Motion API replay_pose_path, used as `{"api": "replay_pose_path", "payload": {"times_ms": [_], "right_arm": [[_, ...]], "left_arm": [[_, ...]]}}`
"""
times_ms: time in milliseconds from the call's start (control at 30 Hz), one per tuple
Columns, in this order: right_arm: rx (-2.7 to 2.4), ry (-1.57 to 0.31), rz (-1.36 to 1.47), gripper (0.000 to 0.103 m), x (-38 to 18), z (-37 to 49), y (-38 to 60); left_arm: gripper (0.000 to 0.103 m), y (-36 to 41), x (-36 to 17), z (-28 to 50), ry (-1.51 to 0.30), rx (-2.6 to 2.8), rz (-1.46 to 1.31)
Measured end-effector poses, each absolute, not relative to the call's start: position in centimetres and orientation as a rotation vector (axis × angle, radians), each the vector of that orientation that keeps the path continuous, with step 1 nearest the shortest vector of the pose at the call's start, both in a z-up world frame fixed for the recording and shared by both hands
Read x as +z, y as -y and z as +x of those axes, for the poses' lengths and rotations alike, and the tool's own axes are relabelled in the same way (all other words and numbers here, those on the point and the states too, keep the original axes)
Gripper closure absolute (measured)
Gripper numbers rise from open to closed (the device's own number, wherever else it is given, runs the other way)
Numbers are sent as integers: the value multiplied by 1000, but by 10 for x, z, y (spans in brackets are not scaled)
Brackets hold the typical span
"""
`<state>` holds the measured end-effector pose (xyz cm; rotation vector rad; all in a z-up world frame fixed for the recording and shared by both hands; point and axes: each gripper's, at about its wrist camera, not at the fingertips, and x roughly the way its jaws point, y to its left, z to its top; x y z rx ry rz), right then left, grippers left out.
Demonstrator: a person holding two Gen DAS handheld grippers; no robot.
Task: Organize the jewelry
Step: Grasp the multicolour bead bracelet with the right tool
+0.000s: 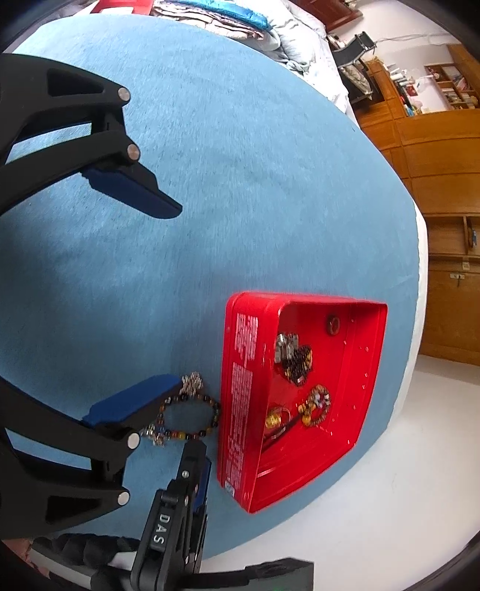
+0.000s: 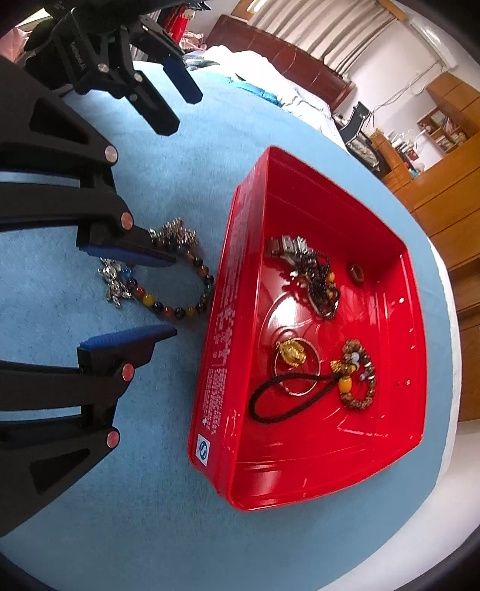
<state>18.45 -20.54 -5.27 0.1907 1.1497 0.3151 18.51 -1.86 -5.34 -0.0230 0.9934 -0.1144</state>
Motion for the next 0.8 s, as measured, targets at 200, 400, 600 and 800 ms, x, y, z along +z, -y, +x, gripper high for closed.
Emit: {"api": "replay_pose_path", "payload": {"times_ms": [200,400,600,800], "right_arm": [[315,-1164,196,71,-60,191,207],[306,-1175,198,70,-69,199,206],[295,-1166,179,70,-72,208,202],[298,-1145,150,92,-76,209,194]], "left_arm": [[17,17,-63,195,-1022,-85,-24],[15,20,-67,197,-1026,-72,-26],[14,19,-69,198,-1026,-65,-32],[14,20,-72,199,-1039,-68,-36]]}}
